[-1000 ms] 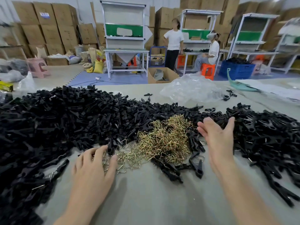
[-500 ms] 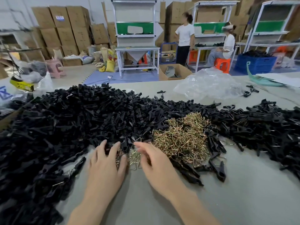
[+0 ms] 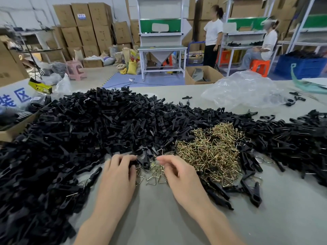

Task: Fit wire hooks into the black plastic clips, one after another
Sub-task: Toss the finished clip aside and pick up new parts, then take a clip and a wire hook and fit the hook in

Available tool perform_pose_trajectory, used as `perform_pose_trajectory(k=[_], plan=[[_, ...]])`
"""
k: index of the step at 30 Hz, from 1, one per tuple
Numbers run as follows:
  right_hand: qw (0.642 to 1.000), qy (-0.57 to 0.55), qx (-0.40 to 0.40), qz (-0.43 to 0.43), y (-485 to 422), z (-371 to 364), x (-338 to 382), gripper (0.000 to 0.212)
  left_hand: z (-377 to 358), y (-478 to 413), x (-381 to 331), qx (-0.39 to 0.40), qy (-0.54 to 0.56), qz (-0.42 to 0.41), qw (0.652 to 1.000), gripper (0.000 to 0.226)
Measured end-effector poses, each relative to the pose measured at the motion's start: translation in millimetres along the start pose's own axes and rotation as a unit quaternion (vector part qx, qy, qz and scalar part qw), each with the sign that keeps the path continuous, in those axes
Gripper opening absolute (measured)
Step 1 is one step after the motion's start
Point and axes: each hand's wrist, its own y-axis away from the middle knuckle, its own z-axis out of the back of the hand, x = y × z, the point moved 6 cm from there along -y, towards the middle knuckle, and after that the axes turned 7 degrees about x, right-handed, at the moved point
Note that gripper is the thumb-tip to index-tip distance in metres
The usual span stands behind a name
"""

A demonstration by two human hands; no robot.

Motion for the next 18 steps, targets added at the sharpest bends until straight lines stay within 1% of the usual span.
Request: perform_pose_trajectory(k=[3, 5, 7, 9, 12, 16, 18], plan=[[1.000, -0.004, 0.005, -0.001, 0.5, 0.1, 0.8, 0.033, 4.3, -0.4, 7.1, -0.023, -0.032, 0.045, 0.998, 0.031], [1.000, -0.007, 0.005, -0.001, 1.2, 0.1, 2.0, 0.033, 2.3, -2.5, 12.7, 0.019, -0.036, 0.071, 0.997, 0.040], [1.000, -0.006, 0.007, -0.003, 1.7, 0.2, 3.1, 0.033, -0.7, -3.4, 14.3, 0.063, -0.054, 0.076, 0.994, 0.042], [1.000, -0.002, 0.007, -0.004, 2.2, 0.8, 3.8, 0.033, 0.9, -2.2, 13.4, 0.063, -0.060, 0.071, 0.994, 0.037], [1.000, 0.007, 0.012, -0.003, 3.0, 0.9, 5.3, 0.033, 6.6, -1.4, 11.2, 0.025, -0.043, 0.059, 0.997, 0.026], [1.000, 0.013, 0.016, -0.002, 3.1, 1.1, 5.0, 0.033, 7.0, -3.0, 18.5, 0.028, 0.018, 0.078, 0.996, 0.024], [1.000, 0.014, 0.012, 0.001, 3.3, 1.0, 5.9, 0.034, 9.2, -3.2, 20.3, 0.022, 0.048, 0.074, 0.996, 0.024]])
